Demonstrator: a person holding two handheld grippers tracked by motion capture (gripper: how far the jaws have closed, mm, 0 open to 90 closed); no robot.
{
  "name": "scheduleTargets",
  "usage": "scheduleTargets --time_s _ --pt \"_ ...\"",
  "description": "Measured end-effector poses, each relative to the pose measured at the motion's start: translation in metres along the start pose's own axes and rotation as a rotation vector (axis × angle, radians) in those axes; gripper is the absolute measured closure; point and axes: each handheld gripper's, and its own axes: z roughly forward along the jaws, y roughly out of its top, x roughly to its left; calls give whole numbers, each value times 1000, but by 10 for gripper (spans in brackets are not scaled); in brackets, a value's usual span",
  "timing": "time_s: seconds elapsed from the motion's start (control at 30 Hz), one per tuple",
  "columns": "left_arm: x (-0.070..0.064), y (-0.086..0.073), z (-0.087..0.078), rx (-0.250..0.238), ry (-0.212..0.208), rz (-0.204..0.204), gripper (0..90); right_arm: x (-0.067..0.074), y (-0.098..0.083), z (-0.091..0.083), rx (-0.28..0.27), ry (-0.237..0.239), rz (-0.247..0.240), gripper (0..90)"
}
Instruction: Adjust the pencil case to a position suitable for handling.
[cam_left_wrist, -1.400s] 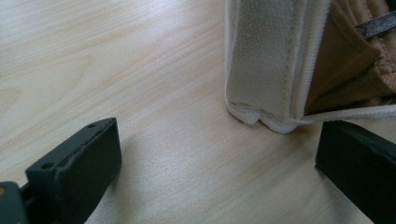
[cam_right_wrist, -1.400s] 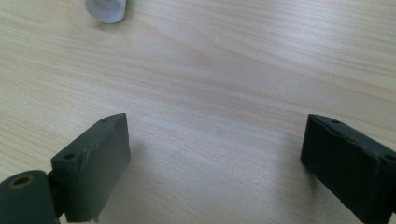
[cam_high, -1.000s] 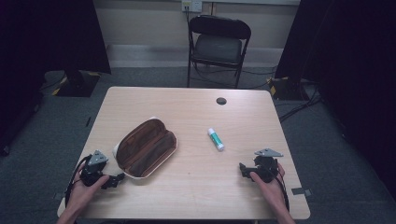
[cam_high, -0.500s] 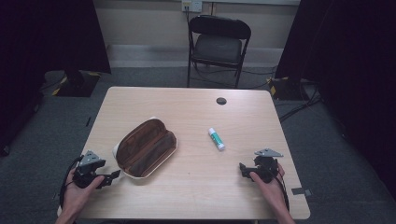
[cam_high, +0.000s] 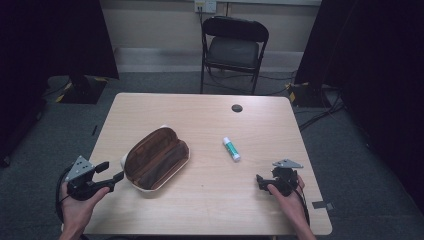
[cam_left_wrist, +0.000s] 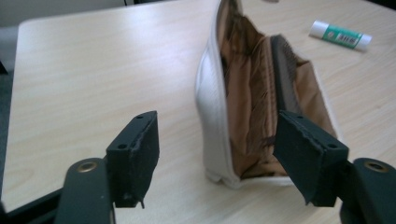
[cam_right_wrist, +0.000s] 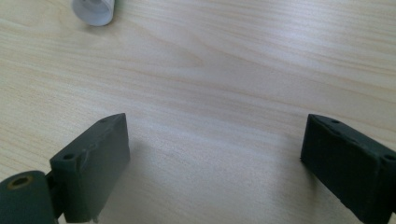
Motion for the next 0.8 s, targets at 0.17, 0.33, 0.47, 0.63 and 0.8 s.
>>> scheduleTargets --time_s 0.17,0.33,0.47,0.63,0.8 --pt "-11 10 -4 -57 -41 9 348 0 0 0 0 1 0 70" --pt "-23 18 -4 -94 -74 33 413 0 0 0 0 0 0 70" --pt "-32 23 6 -67 -123 56 456 0 0 0 0 0 0 70" --pt "-39 32 23 -24 -175 68 478 0 0 0 0 0 0 70" --pt "-41 44 38 4 -172 143 531 0 0 0 0 0 0 70"
